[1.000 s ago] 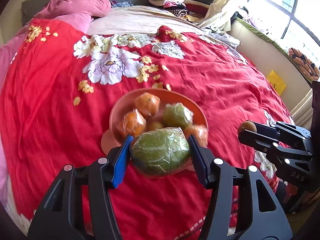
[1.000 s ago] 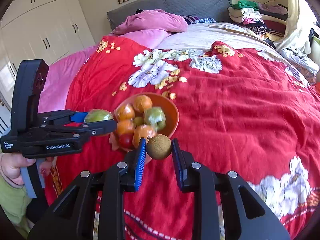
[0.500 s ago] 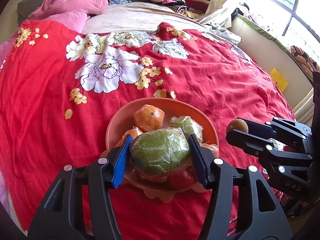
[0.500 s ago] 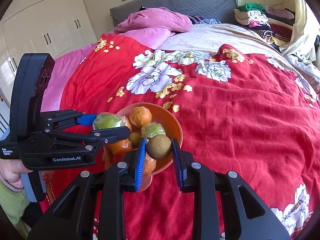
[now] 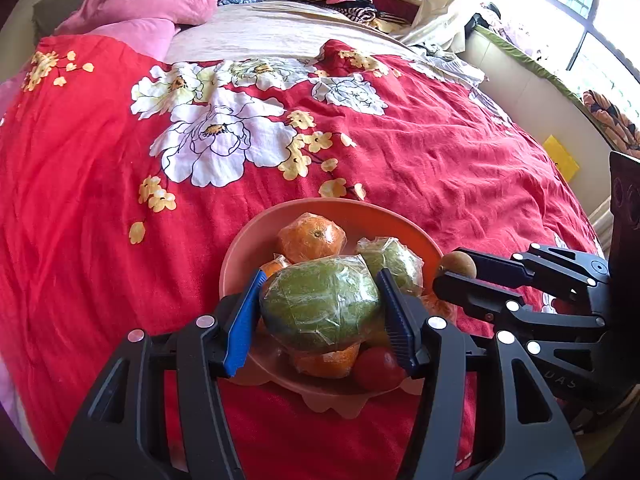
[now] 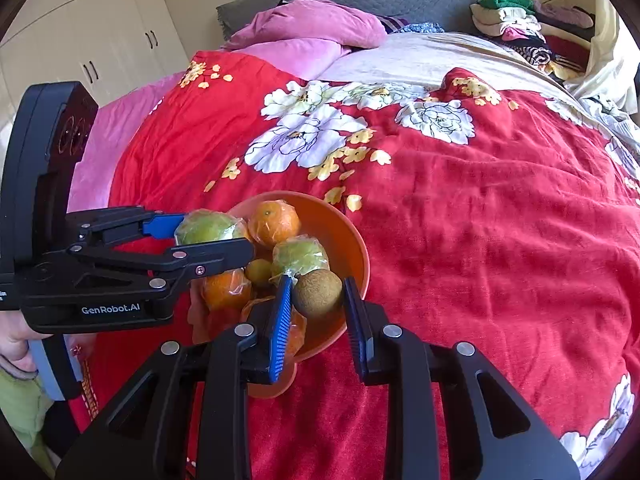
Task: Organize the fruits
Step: 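Carry the green fruit and the longan in both grippers over the pink bowl, then open the right gripper to drop the longan while the left gripper releases the green fruit into the bowl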
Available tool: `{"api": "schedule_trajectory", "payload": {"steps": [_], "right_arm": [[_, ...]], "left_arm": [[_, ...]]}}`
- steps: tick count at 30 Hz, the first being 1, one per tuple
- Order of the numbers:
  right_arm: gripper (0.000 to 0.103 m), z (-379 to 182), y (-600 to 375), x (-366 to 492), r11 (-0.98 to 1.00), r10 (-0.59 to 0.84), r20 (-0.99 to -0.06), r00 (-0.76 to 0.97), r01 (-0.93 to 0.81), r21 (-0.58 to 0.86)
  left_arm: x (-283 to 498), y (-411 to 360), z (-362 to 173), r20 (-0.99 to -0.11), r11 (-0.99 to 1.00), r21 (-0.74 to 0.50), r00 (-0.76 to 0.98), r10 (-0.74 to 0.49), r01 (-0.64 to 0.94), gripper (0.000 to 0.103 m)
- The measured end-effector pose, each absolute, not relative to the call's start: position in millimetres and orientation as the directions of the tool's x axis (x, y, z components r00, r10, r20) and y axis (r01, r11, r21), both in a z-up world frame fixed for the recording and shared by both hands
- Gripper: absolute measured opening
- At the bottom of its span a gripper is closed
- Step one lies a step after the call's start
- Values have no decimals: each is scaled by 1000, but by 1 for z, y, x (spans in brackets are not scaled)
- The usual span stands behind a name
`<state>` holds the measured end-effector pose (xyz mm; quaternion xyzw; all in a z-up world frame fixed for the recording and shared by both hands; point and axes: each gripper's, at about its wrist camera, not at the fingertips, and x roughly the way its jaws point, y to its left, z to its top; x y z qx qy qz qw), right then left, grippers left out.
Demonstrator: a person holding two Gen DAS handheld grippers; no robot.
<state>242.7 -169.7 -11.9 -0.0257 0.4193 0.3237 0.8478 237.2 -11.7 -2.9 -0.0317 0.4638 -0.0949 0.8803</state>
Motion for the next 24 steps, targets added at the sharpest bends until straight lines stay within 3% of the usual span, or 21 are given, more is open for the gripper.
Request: {"api": "schedule_trajectory", "payload": {"steps": [10, 13, 24], "right_arm": [[26, -12, -173, 242, 794, 528, -724, 444, -560, 235], [34, -10, -176, 240, 797, 528, -719, 451, -555, 237], [40, -4, -185, 236, 805, 525, -712, 466, -543, 238]], "left_arm": [[238, -12, -3, -810, 980, -144, 553, -196, 137, 48], [238, -12, -3, -810, 980, -144, 553, -196, 135, 48], [239, -12, -3, -810, 980, -146, 553, -197, 136, 48]]}}
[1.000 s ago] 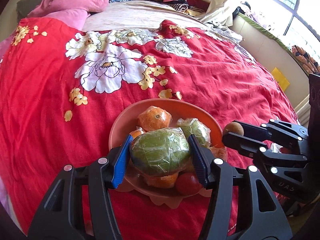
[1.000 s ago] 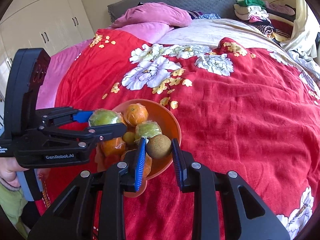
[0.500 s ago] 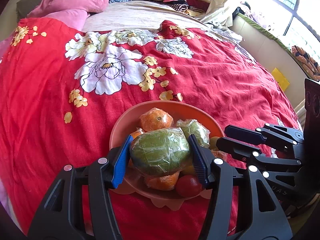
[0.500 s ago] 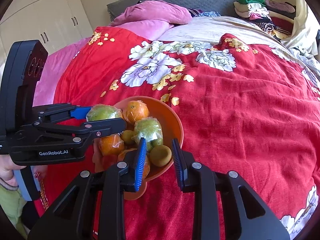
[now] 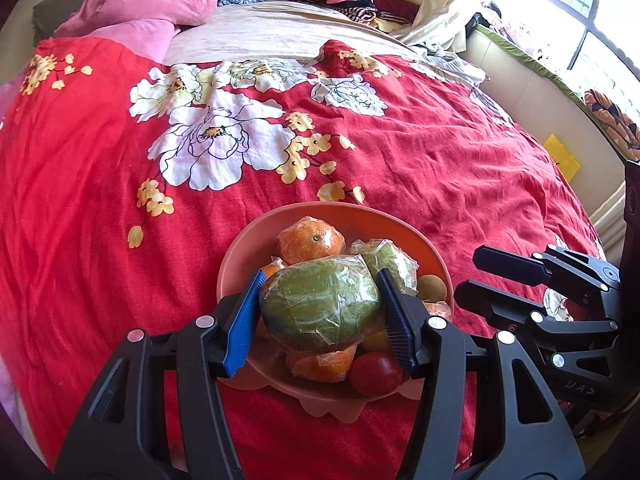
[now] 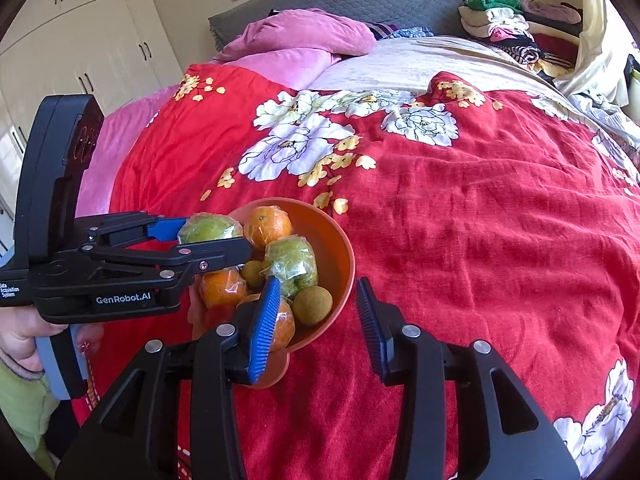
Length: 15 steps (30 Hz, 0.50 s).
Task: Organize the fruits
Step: 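Open the right gripper to drop the longan while the left gripper releases the green fruit into the bowl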
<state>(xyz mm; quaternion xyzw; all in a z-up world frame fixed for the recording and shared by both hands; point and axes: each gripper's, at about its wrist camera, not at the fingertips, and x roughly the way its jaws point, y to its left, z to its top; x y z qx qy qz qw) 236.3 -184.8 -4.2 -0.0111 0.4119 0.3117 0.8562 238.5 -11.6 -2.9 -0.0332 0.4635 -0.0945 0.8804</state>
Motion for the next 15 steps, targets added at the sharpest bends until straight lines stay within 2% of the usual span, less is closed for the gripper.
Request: {"api": "schedule_trajectory", "payload": {"steps": [7, 15], "right_arm": [[45, -2, -188, 232, 809, 521, -712, 471, -538, 236], [55, 2, -190, 229, 814, 517, -709, 480, -531, 235]], "left_arm": [[240, -14, -2, -808, 980, -145, 556, -196, 135, 48], [237, -16, 4, -799, 980, -145, 569, -195, 133, 48]]}}
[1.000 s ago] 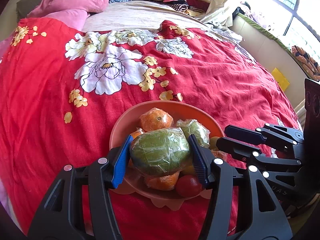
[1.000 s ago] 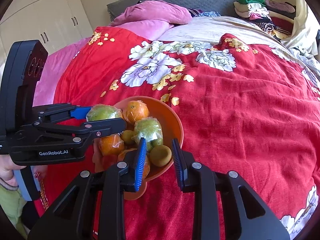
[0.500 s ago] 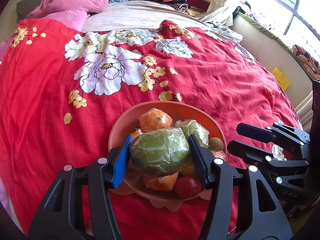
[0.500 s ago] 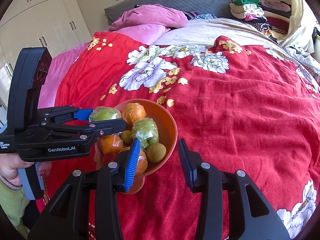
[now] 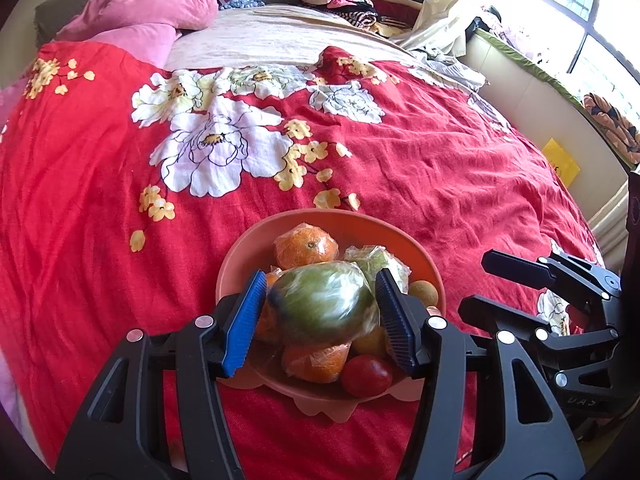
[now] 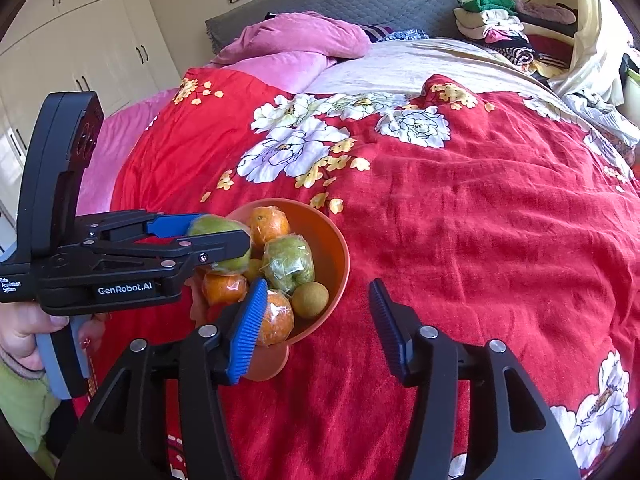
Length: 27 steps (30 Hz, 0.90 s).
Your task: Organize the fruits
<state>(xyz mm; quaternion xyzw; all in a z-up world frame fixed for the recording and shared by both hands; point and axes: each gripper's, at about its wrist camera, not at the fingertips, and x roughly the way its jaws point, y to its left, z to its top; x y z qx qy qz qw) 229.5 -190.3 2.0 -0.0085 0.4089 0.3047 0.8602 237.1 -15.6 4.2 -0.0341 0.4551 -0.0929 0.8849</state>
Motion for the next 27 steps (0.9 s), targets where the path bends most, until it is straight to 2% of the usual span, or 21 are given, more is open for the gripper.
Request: {"api": "schedule_trajectory", "payload": {"steps": [7, 12, 19, 22, 27], "right_arm": [[64, 10, -194, 223, 822, 508, -701, 501, -526, 220], [71, 18, -196, 213, 825, 502, -693, 518, -527, 205], [86, 34, -200, 188, 828, 490, -675, 551, -536, 164], [91, 42, -202, 178, 831, 485, -665, 568, -536, 148], [94, 53, -210, 158, 845, 458, -648, 609, -524, 106]], "left_arm": [[233, -16, 14, -788, 982, -137, 586, -187, 129, 50], [224, -17, 26, -772, 982, -140, 608, -187, 125, 59], [197, -14, 46, -740, 984, -145, 648, -179, 106, 79], [184, -13, 54, -723, 987, -139, 673, -158, 83, 92], [156, -9, 58, -715, 990, -132, 688, -125, 42, 93]]}}
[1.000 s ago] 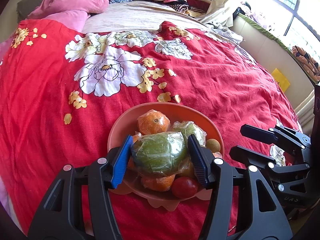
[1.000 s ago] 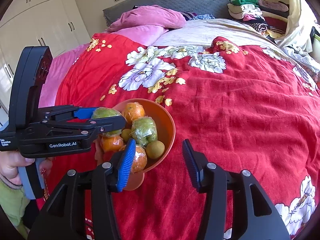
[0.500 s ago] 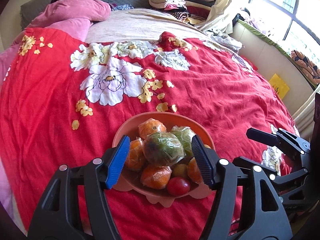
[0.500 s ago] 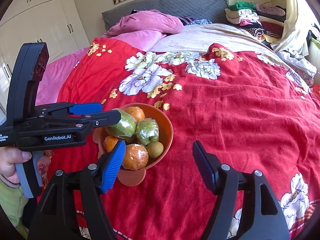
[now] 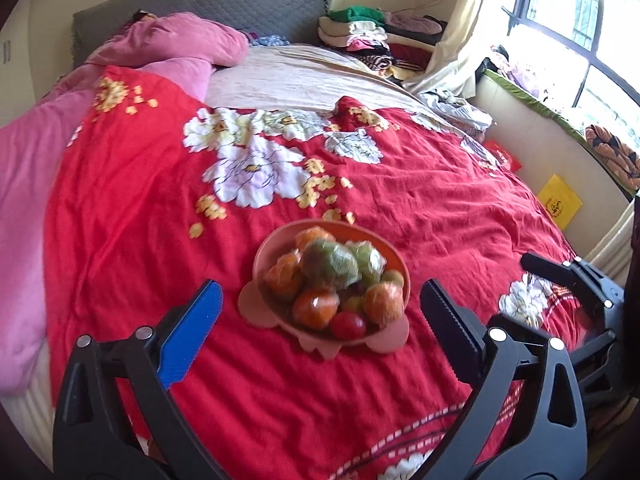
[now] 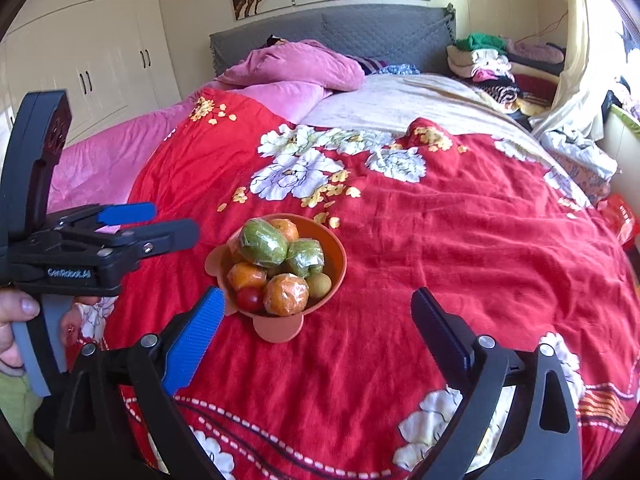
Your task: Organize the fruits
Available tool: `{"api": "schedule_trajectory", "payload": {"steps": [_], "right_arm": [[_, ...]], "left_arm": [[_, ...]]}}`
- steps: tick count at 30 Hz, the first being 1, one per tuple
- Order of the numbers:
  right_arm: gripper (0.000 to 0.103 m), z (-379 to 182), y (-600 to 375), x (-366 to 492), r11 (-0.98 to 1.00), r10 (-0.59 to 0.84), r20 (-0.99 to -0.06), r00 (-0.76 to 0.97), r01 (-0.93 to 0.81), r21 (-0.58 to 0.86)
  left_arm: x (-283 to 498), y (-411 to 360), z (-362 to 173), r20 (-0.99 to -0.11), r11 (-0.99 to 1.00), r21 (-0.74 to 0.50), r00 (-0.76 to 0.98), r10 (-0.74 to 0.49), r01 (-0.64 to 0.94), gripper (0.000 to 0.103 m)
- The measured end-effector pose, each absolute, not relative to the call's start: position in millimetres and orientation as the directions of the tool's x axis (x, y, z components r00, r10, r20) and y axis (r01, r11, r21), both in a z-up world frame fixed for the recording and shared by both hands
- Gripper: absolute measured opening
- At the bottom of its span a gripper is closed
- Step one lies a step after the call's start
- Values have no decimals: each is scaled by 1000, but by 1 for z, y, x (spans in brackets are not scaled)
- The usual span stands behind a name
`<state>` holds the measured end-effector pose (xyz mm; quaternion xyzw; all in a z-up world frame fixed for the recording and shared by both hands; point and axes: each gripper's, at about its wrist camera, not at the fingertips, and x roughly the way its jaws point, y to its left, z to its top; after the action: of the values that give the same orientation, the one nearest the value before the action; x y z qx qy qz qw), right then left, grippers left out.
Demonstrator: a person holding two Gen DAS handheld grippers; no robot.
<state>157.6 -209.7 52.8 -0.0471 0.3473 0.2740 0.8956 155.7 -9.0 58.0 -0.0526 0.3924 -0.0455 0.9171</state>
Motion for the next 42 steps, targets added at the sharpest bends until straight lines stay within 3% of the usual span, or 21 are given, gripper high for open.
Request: {"api": "schedule_trajectory", "payload": {"steps": [21, 42], "right_arm": [[98, 26, -230, 84, 863, 419, -671, 612, -497, 85], [98, 15, -230, 62, 869, 396, -685, 612, -490, 64]], "left_arm": [[65, -10, 12, -760, 992, -93, 649, -19, -80, 93], [48, -20, 4, -770, 994, -76, 638, -6, -82, 93]]}}
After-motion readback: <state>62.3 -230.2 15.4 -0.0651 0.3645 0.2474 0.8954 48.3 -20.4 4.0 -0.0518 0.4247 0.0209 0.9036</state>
